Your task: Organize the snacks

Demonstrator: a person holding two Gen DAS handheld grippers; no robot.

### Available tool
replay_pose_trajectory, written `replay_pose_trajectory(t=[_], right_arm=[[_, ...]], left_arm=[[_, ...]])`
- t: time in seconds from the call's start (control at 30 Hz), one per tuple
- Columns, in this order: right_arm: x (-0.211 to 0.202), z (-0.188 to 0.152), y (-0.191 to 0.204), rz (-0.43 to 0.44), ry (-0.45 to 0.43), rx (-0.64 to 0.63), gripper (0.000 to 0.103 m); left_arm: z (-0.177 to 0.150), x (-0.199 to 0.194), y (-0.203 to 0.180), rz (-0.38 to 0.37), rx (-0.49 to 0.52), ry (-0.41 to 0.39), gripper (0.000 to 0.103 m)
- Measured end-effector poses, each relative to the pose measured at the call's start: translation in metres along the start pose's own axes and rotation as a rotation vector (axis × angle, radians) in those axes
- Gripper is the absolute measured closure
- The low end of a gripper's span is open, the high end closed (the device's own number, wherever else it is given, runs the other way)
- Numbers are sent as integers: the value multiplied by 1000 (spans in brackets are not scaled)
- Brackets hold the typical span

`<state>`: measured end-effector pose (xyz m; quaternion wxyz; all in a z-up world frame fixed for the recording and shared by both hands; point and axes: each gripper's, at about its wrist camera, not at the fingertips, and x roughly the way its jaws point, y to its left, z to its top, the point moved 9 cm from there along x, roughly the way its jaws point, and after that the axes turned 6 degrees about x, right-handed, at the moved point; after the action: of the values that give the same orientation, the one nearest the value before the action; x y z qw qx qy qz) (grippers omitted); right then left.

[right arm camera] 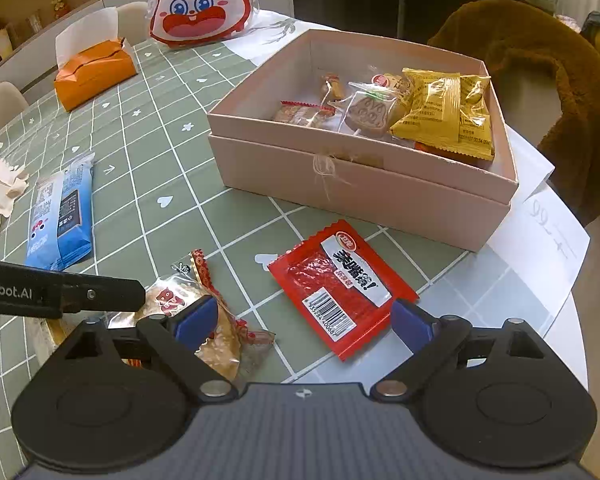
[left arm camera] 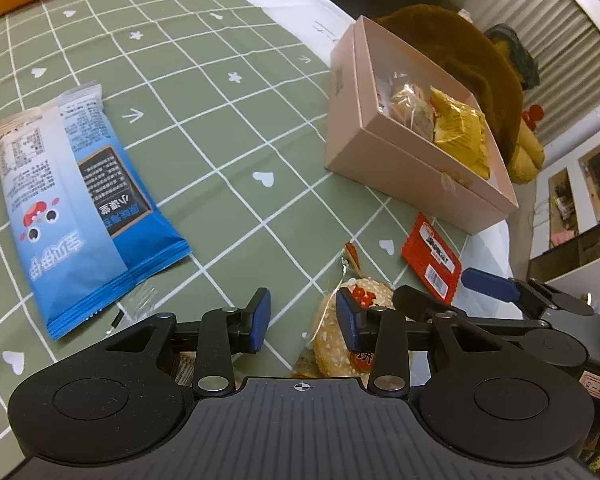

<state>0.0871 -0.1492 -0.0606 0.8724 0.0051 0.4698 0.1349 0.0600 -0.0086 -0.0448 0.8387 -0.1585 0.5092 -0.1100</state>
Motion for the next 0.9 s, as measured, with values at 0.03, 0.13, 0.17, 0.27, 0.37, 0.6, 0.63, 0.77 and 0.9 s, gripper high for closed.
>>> replay_pose_trajectory(t=[0.03, 0.13, 0.17, 0.27, 0.37, 0.6, 0.63, 0.77, 0.9], right_arm=[[0, 0, 0, 0, -3, 1, 10], [0, -1, -1, 3, -9, 13, 10], [-1, -2, -2, 5, -10, 15, 10], [-1, -2, -2, 4, -12, 12, 10], [-12, -2, -3, -6, -26, -4, 11], [-31, -20, 6, 39, 3, -72, 11], [-27, -25, 7, 26, 16, -81, 13], [-25, -27, 7, 14, 3, -63, 14], [-22, -21, 3, 7, -24, -56, 14]], left_arm=[[0, 1, -2, -14, 3, 6, 63], [1, 6, -8, -54, -4, 18, 63], [1, 8, -10, -62, -3, 22, 63], [-1, 10, -18, -91, 6, 45, 64], [-5, 8, -19, -79, 25, 50, 64], [-5, 8, -16, -89, 11, 43, 64], [-5, 8, -17, -93, 10, 44, 64], [-5, 10, -19, -106, 10, 46, 64], [-4, 13, -25, -129, -6, 61, 60]])
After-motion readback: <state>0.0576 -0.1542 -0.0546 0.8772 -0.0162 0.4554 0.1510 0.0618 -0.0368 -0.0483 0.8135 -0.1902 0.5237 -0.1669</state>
